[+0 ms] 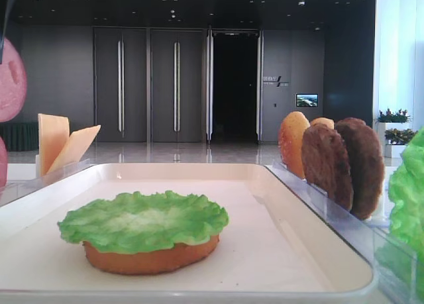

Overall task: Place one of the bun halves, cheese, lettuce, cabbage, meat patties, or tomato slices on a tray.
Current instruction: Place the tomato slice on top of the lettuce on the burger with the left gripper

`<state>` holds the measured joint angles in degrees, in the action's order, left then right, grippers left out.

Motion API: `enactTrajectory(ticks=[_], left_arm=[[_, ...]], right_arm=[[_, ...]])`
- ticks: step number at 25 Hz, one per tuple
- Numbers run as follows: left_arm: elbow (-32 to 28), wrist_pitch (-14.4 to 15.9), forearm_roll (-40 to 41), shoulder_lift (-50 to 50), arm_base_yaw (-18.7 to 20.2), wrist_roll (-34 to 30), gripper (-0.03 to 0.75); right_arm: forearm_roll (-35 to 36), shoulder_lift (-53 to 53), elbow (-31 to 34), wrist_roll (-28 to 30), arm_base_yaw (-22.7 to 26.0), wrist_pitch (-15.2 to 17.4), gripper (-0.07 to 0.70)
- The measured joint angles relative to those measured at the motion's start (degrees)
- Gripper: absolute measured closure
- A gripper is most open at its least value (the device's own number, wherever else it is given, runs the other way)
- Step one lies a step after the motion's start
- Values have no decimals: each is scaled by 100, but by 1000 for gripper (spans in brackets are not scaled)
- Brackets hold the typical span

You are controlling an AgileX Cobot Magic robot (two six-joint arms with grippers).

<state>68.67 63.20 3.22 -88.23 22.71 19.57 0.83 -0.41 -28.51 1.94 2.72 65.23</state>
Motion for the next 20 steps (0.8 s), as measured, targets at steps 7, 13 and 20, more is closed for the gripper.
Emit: enactTrajectory(ticks=[7,13,20], left_arm=[[0,151,0,0,22,0,666],[0,310,24,92,462,38,667],[-458,126,-54,484,748,173,667]], right_arm=[[0,0,0,0,0,0,338],[0,0,0,0,0,0,338],[5,0,0,0,0,0,338]])
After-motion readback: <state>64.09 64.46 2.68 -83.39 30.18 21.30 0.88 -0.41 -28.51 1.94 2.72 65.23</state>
